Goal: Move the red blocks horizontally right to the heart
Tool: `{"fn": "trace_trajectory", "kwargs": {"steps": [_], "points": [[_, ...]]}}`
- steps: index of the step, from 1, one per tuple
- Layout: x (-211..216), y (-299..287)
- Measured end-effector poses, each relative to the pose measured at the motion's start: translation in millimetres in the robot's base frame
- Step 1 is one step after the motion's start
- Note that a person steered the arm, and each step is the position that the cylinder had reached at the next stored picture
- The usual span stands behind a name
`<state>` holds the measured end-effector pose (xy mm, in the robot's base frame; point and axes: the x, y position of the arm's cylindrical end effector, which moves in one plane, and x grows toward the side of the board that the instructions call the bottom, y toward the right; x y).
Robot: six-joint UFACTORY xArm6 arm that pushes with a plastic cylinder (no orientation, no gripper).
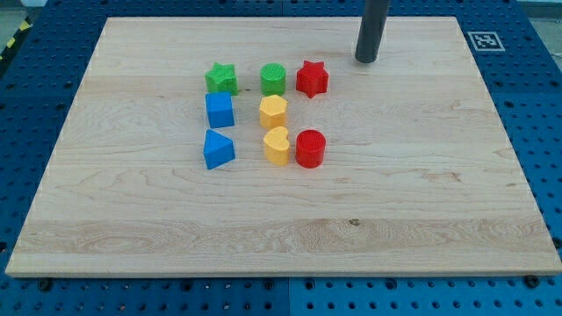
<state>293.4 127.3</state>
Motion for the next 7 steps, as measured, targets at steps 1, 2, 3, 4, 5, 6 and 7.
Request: {"fn": "trace_trajectory", "kwargs": {"steps": [1,2,3,4,5,6,7], "points": [[0,0],[4,-3],[16,-3],[3,-16],[3,-77],[16,-108],[47,-85]]}}
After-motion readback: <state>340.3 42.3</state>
